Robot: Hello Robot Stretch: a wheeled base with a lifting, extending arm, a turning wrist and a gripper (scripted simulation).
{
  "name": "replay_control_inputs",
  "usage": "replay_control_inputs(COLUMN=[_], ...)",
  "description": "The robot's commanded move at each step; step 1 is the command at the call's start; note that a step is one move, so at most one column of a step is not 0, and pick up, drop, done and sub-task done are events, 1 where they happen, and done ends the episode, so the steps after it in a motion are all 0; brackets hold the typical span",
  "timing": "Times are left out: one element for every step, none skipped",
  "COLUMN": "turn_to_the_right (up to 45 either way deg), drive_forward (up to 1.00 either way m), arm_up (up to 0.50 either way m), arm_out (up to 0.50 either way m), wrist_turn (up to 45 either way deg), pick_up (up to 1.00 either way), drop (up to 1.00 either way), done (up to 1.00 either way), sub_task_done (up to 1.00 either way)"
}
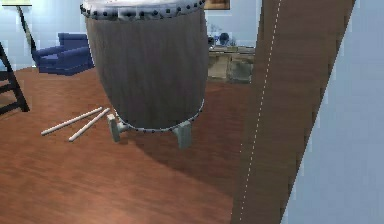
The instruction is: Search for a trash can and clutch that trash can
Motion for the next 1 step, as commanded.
replay_control_inputs(turn_to_the_right=[0.0], drive_forward=[0.00], arm_up=[0.00], arm_out=[0.00], wrist_turn=[27.0], pick_up=[0.00], drop=[0.00], done=[0.00], sub_task_done=[0.00])
